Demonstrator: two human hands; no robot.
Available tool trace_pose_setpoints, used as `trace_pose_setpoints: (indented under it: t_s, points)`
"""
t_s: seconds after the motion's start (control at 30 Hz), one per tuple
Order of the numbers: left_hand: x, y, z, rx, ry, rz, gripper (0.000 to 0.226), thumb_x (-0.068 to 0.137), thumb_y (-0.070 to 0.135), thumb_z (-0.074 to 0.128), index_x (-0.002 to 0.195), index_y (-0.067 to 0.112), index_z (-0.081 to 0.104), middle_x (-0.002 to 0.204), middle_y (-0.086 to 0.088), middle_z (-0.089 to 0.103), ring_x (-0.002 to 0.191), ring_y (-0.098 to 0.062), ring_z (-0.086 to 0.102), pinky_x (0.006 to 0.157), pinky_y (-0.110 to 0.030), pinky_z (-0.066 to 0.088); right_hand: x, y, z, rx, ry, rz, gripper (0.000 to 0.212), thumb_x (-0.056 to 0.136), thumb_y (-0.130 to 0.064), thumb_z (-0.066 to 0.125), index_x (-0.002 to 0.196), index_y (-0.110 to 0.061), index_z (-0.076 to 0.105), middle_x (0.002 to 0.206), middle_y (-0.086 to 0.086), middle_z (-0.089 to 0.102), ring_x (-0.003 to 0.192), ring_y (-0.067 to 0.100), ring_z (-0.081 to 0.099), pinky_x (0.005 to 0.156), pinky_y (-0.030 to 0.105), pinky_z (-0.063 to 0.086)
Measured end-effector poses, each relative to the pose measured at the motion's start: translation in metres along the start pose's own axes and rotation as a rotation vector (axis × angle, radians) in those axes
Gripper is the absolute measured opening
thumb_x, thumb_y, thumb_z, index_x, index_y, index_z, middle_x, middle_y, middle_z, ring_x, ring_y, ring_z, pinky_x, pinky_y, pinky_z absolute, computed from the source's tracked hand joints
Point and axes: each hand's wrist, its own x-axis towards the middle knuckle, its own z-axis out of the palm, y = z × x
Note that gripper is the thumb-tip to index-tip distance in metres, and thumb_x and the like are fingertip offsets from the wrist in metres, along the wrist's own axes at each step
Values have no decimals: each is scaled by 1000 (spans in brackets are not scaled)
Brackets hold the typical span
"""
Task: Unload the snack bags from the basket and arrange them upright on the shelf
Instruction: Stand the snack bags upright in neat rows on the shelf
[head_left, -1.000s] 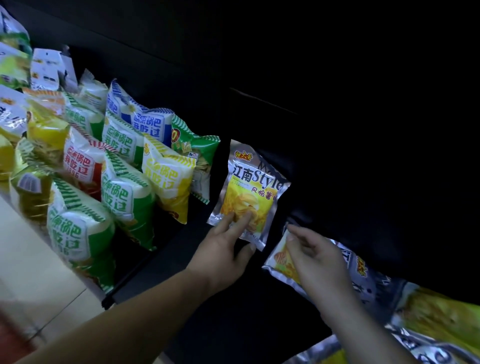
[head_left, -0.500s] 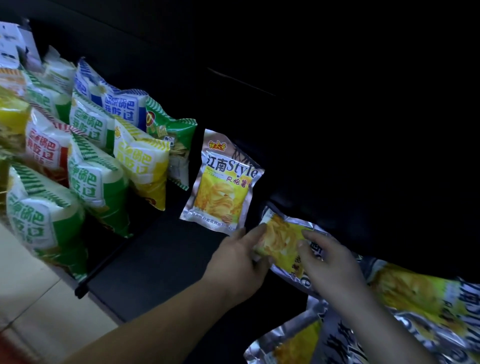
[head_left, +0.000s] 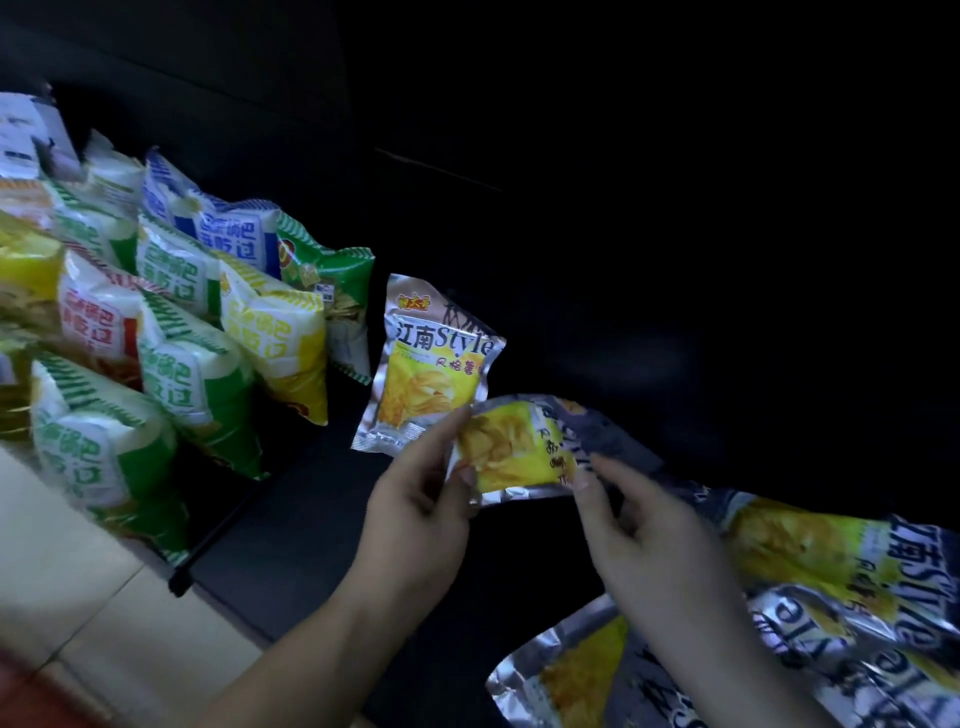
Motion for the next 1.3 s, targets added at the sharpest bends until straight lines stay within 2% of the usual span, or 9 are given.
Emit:
trace_pose_setpoints:
  t_s: [0.13, 0.23, 0.37, 0.5, 0.6, 0.73, 0.93, 1.1, 1.3]
  points:
    - [-20, 13, -18, -136, 56, 18, 54, 98, -9, 54, 139, 27, 57, 132, 8, 68, 118, -5, 63, 97, -20, 51, -10, -33, 26, 381, -75, 62, 43, 81, -73, 59, 119, -81, 40, 85, -22, 69, 86, 4, 71, 82, 41, 61]
    - [-35, 10, -25, -145, -10, -31, 60, 96, -5, 59, 141, 35, 54, 105, 15, 74, 87, 1, 64, 78, -17, 52, -10, -50, 44, 487, 3, -33, 48, 88, -47, 73, 125, -67, 50, 106, -50, 45, 103, -25, 48, 83, 11, 42]
    - [-32, -5, -47, 44, 212, -76, 53, 89, 17, 75, 135, 39, 60, 84, -3, 63, 68, -7, 59, 64, -16, 48, 6, -50, 62, 472, -14, -82, 52, 95, -14, 68, 120, -58, 59, 107, -56, 44, 95, -40, 36, 76, 1, 34]
    - [-3, -20, -86, 206, 235, -138, 55, 91, 31, 74, 139, 46, 54, 121, 8, 61, 108, 0, 62, 94, -21, 50, 24, -50, 79, 490, -143, -166, 66, 94, 5, 62, 115, -57, 65, 124, -44, 52, 115, -20, 49, 86, 12, 53]
    - [9, -16, -94, 66, 33, -151, 58, 95, -3, 62, 138, 34, 57, 105, 3, 77, 99, -12, 73, 86, -36, 61, 44, -59, 98, 493, -178, -235, 66, 93, 12, 59, 115, -49, 68, 125, -28, 60, 112, -14, 56, 85, 15, 55]
    - [35, -23, -100, 272, 136, -46, 65, 87, -11, 54, 137, 30, 60, 102, 7, 75, 98, -7, 71, 91, -32, 59, 71, -62, 122, 332, -55, -293, 52, 92, 3, 64, 124, -39, 66, 122, -16, 56, 91, -25, 51, 73, -4, 40]
    - [60, -32, -97, 614, 219, 143, 60, 82, 17, 65, 140, 30, 54, 129, 1, 57, 116, -22, 58, 102, -35, 48, 99, -49, 134, -49, 124, -404, 48, 85, -21, 77, 129, -36, 65, 108, -17, 54, 104, 6, 52, 76, 28, 48]
    - [49, -54, -79, 763, -45, 1, 76, 84, 37, 70, 152, 44, 35, 161, 0, 31, 142, -23, 37, 111, -34, 41, 108, -46, 120, -277, 136, -450, 46, 86, -37, 76, 131, -38, 64, 117, -16, 54, 113, 13, 51, 78, 32, 50]
    - [53, -67, -73, 803, 21, 57, 79, 87, 34, 72, 152, 49, 32, 167, -2, 19, 147, -22, 29, 113, -33, 39, 130, -68, 85, -219, 212, -414, 49, 90, -36, 71, 137, -40, 59, 136, -2, 46, 121, 21, 50, 87, 34, 48]
